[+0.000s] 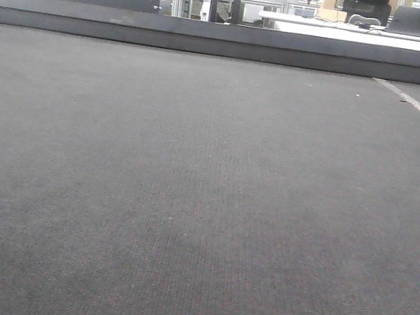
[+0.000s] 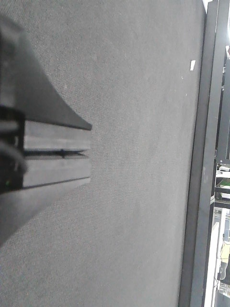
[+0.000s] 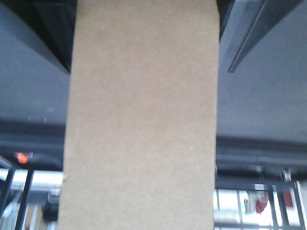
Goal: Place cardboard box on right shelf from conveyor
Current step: 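Drive away from the conveyor holding the box in the right gripper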
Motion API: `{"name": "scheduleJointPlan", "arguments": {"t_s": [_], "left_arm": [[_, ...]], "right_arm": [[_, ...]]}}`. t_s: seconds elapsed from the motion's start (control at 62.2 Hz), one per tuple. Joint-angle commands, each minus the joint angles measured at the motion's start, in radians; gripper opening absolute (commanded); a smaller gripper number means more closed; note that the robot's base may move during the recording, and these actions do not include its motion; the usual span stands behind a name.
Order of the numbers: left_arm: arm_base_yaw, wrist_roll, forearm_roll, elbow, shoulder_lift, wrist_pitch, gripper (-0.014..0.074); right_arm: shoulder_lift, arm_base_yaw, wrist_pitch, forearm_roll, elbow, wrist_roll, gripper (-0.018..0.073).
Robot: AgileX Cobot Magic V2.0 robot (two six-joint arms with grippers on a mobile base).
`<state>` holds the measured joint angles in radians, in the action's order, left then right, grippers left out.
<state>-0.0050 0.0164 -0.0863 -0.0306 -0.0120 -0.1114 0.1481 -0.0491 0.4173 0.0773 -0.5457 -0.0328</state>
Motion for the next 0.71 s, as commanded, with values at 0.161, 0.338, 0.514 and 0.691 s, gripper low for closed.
{"name": "scheduleJointPlan", "arguments": {"t_s": [0.161,0.338,0.514,0.691], "left_arm": [[-0.007,-0.001,-0.003,0.003,-0.012,0.082,-0.0119],[-0.007,-0.001,-0.003,0.003,-0.012,0.082,-0.0119],[-0.007,-0.001,-0.003,0.003,-0.012,0.082,-0.0119],[-0.007,-0.001,-0.003,0.003,-0.012,0.082,-0.0119]], "right_arm": [[-0.174,0.006,-0.116,-0.002,0.040,-0.013,0.0345],[-0.161,0.006,-0.118,-0.002,0.040,-0.013,0.0345],[-0.161,0.006,-0.118,-0.002,0.040,-0.013,0.0345],[-0.161,0.006,-0.118,-0.002,0.040,-0.013,0.0345]]}}
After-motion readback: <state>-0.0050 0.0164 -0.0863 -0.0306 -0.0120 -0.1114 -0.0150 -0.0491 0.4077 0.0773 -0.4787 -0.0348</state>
